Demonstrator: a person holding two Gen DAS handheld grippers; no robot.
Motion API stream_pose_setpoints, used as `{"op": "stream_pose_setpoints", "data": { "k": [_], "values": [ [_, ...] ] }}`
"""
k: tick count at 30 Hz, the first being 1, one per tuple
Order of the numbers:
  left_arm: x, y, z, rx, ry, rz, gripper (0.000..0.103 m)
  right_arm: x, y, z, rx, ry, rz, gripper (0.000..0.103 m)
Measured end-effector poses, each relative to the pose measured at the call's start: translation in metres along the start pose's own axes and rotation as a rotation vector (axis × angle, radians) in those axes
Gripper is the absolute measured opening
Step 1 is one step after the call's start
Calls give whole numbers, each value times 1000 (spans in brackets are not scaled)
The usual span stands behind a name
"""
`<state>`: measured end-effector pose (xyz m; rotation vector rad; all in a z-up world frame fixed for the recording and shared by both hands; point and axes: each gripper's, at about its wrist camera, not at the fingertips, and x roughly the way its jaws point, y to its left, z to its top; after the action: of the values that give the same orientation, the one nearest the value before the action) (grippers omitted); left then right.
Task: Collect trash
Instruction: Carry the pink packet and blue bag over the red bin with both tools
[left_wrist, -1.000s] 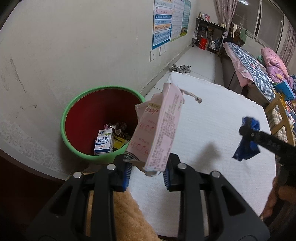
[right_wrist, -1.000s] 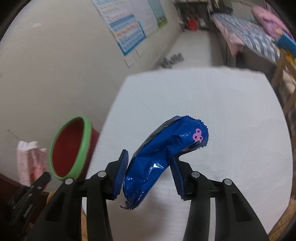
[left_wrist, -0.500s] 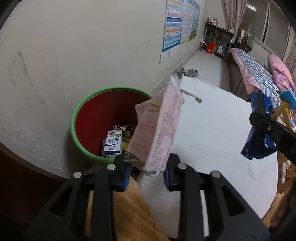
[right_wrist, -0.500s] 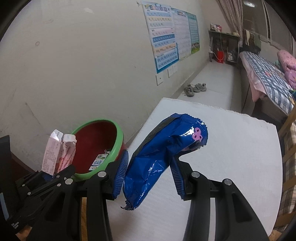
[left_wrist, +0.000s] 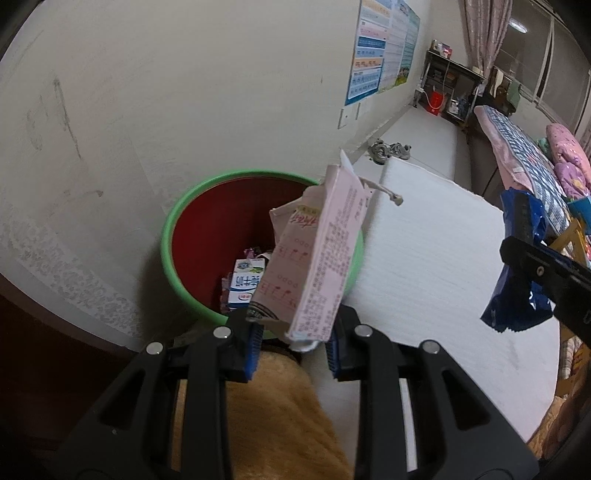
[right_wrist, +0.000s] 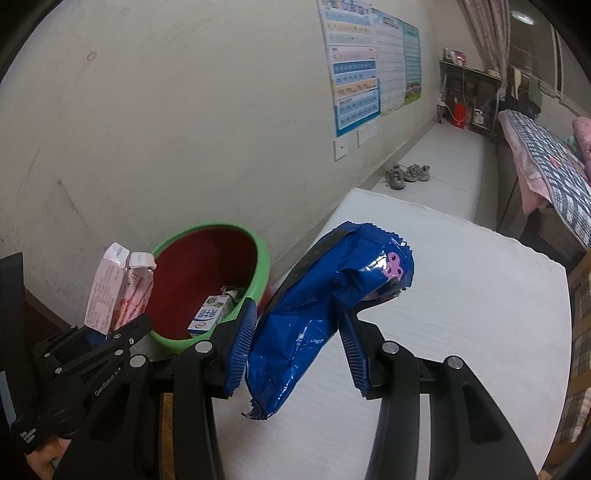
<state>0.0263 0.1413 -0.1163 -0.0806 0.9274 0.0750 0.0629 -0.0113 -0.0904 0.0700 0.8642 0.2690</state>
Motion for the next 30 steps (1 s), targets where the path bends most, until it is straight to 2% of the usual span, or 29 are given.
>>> {"op": "stream_pose_setpoints", "data": {
  "k": [15, 30],
  "values": [
    [10, 30, 8, -52, -8, 31, 27, 20, 44, 6, -97, 28, 37, 45],
    [21, 51, 22, -77, -13, 51, 27, 37, 59, 20, -152, 41, 51, 45]
  ]
}}
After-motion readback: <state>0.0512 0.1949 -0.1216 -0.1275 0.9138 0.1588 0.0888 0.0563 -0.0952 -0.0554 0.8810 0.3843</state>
